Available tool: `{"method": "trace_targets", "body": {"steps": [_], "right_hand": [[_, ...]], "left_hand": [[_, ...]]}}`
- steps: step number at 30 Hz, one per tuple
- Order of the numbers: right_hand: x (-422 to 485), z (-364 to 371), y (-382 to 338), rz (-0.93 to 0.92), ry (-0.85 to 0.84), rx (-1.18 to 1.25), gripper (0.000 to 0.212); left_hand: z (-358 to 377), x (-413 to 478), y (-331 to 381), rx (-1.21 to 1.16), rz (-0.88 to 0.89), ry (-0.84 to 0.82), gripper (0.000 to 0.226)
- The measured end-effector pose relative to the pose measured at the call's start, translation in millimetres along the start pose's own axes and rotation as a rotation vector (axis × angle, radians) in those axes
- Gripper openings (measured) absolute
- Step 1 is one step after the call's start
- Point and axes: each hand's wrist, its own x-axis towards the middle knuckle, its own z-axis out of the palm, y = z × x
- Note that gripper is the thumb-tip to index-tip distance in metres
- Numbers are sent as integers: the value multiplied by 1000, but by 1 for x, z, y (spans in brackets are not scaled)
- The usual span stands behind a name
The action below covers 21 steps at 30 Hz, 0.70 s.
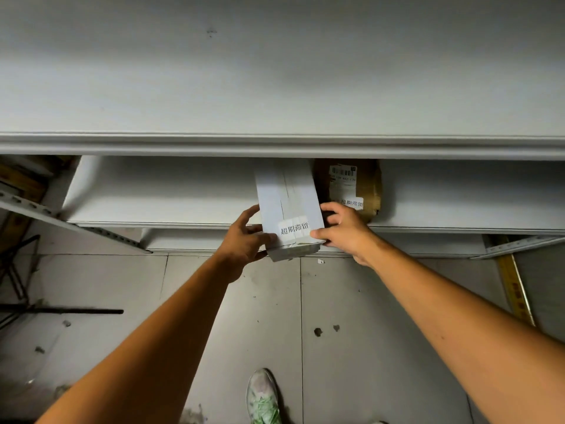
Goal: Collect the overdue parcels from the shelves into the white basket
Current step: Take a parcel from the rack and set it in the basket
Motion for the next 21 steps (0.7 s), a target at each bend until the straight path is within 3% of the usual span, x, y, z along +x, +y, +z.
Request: {"method": "trace_targets", "body": {"steps": [15, 21], "right_hand": [[-208, -77, -25, 48, 58, -54, 43], [-294, -128, -31, 58, 121, 0, 62]], "left_hand": [[77, -215, 48, 77, -58, -122, 75], [134, -276, 75, 167, -48, -217, 72]]}}
